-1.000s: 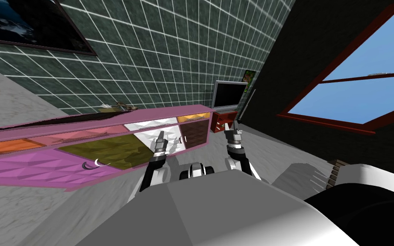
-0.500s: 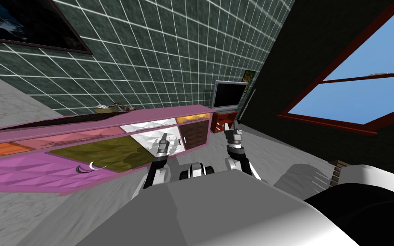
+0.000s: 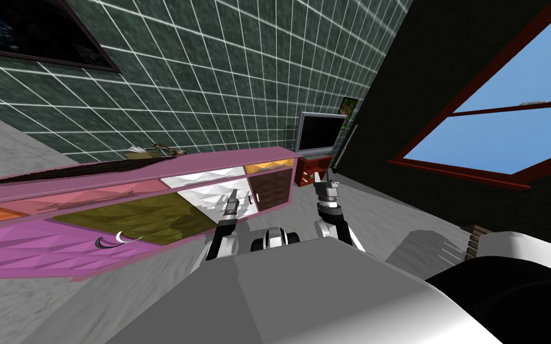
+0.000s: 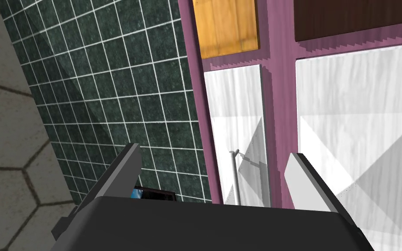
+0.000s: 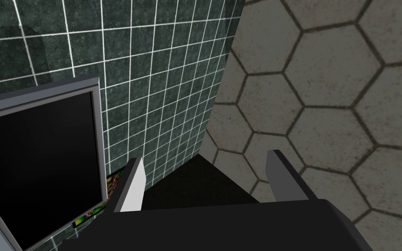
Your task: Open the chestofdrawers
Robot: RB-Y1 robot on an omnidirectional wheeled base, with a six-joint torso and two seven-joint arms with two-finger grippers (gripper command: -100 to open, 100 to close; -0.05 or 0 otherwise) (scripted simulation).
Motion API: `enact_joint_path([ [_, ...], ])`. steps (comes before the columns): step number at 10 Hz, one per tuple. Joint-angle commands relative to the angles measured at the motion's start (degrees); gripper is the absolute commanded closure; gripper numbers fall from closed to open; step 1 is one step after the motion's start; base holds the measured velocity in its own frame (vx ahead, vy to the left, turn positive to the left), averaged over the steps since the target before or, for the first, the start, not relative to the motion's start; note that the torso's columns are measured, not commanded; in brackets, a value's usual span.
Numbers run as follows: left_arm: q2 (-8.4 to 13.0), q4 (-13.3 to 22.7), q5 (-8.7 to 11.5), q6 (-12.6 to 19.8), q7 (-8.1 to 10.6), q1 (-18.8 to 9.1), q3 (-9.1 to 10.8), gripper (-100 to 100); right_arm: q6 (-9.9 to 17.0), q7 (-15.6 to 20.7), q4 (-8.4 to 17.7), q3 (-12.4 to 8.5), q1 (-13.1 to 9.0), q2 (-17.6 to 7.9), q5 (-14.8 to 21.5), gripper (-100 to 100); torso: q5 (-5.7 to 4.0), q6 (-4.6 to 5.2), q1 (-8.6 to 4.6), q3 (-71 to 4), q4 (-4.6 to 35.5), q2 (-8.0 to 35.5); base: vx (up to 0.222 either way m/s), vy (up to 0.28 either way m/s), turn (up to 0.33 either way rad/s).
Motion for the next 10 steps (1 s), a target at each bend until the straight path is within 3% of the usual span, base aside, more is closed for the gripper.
enact_joint_path([
  [1, 0.2, 4.3, -0.5, -1.1, -0.28, -1.0, -0.04, -100, 0.0, 0.0, 0.0, 0.0, 0.0, 0.0, 0.0, 0, 0.0, 0.01, 0.01, 0.0, 0.0, 0.0, 0.048, -0.011, -0.009],
  [10, 0.6, 20.3, -2.6, -4.7, -1.71, -5.6, -0.26, -100, 0.0, 0.0, 0.0, 0.0, 0.0, 0.0, 0.0, 0, 0.0, 0.0, -0.01, 0.0, 0.0, 0.0, 0.058, -0.01, -0.013],
])
